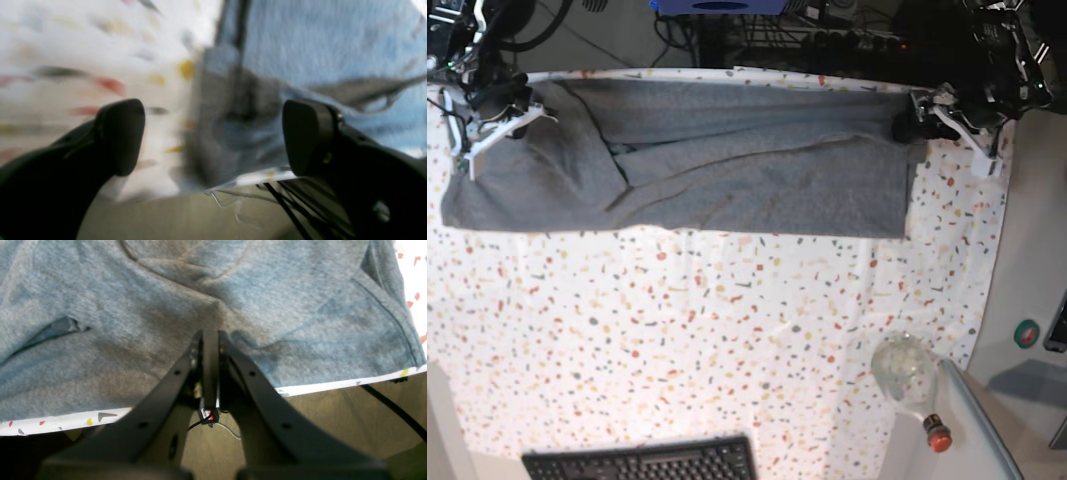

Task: Layout the t-shirt on the table in an organized manner, then fold the t-shirt properly
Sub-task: 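Pull the shirt strip taut between both grippers and lay it flat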

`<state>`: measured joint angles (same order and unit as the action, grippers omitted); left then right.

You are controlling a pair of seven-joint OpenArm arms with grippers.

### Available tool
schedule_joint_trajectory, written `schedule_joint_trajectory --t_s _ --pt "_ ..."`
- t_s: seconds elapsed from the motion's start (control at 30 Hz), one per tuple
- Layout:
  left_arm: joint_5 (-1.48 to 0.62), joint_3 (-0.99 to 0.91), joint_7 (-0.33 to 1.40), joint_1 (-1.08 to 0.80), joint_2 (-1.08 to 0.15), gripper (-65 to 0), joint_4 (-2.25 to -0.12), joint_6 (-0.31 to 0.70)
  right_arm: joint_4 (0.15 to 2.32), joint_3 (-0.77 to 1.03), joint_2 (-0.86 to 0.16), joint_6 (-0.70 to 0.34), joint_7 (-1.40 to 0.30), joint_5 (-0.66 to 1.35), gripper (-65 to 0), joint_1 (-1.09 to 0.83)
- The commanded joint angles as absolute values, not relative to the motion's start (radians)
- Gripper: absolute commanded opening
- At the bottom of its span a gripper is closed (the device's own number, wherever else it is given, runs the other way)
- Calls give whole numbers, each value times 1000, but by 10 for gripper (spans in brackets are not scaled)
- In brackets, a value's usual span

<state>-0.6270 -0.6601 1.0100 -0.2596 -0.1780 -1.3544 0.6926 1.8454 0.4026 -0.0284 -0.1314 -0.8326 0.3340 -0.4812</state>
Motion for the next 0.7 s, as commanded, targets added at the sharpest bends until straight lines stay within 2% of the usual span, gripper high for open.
schedule_joint_trajectory --t_s 0.0,0.17,0.27,0.47,0.5,0.53,0.6,0.67 --pt "-645 -651 1007 -248 -189 -35 -1353 698 1859 390 -36 -136 -820 341 -650 -483" --pt "-644 -644 1000 -243 -188 -35 -1325 698 1859 351 -36 -136 -820 338 -650 -483" --pt "-642 -641 938 -249 -193 -35 -1317 698 1859 349 -35 -136 -819 338 -650 -483" --pt "-555 -636 917 -243 -191 -51 -1248 698 1859 358 -36 -136 -816 338 -650 -483" --pt "-552 -636 918 -243 -189 -84 -1248 698 1859 358 -36 -136 -816 338 -650 -483" --pt "-550 -636 921 -243 -189 -143 -1247 698 1859 358 -36 -136 -816 338 -650 -483" --pt "-550 -636 921 -243 -189 -318 -1245 698 1859 358 -36 -136 -816 338 -650 -483" --pt "-549 -628 923 -242 -193 -540 -1242 698 1859 358 -36 -136 -814 338 -650 -483"
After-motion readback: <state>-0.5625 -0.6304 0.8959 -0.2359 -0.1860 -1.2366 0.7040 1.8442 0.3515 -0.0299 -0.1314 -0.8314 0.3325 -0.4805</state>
